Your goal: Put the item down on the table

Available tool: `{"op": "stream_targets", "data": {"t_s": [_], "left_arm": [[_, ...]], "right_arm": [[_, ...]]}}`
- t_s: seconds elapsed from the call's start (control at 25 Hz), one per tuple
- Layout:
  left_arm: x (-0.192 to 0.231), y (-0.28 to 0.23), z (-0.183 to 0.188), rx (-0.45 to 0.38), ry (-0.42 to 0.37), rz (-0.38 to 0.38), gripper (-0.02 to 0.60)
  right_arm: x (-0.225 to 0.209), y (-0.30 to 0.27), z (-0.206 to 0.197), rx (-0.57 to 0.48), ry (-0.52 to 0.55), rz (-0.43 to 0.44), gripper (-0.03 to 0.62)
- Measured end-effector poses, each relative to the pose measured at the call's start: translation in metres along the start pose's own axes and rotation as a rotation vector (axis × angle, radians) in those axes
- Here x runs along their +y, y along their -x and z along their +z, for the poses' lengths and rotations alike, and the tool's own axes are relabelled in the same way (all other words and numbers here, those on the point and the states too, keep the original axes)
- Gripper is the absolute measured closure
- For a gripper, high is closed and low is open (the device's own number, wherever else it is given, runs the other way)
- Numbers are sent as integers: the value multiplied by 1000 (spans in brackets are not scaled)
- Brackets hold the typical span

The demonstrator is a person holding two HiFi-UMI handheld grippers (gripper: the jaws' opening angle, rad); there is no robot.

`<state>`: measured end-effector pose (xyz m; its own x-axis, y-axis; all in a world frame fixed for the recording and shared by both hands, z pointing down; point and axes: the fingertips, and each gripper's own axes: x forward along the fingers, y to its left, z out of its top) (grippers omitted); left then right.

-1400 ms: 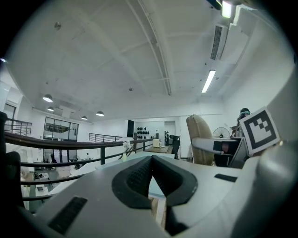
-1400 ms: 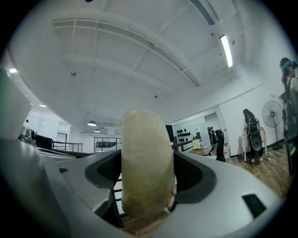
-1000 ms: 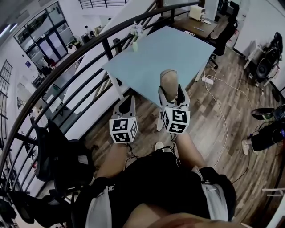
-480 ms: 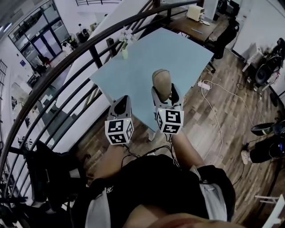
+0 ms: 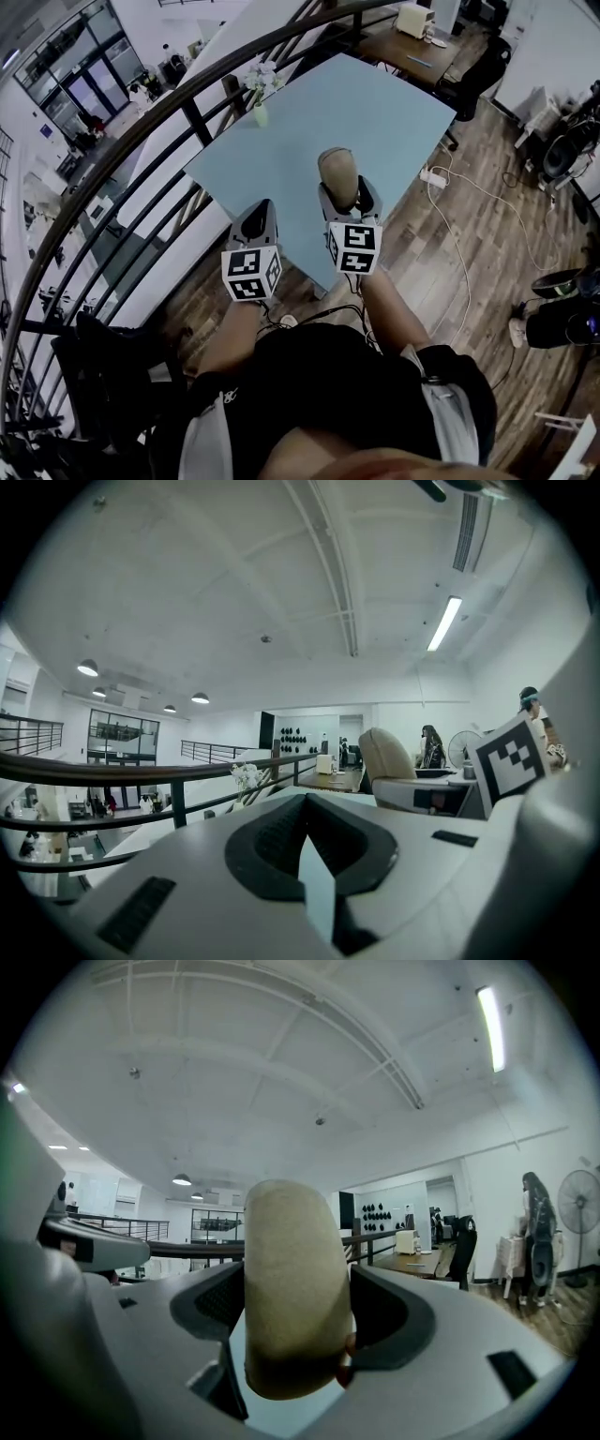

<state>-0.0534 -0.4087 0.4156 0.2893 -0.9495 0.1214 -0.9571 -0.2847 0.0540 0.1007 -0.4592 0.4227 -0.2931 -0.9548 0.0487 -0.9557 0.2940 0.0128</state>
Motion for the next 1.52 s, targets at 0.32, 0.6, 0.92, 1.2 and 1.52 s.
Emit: {"op": "stream_targets", "data": {"t_s": [0.32,0.6,0.92,1.2,1.52], "left_arm": [[25,-17,-1,13,1,12,571],[55,-19,-10,35,7,53,571],[83,-22,-28,82,35,99,570],[107,-27,-46,122,61,128,571],[128,-29,-69,173,92,145,569]], "right_arm": [[2,-47,-49,141,-8,4,247],[15,-88,-98,316,-41,21,247],[30,-134,-159,520,13,50,247],[47,-168,-218,680,64,131,247],[56,-185,-279,844,128,158,247]]}}
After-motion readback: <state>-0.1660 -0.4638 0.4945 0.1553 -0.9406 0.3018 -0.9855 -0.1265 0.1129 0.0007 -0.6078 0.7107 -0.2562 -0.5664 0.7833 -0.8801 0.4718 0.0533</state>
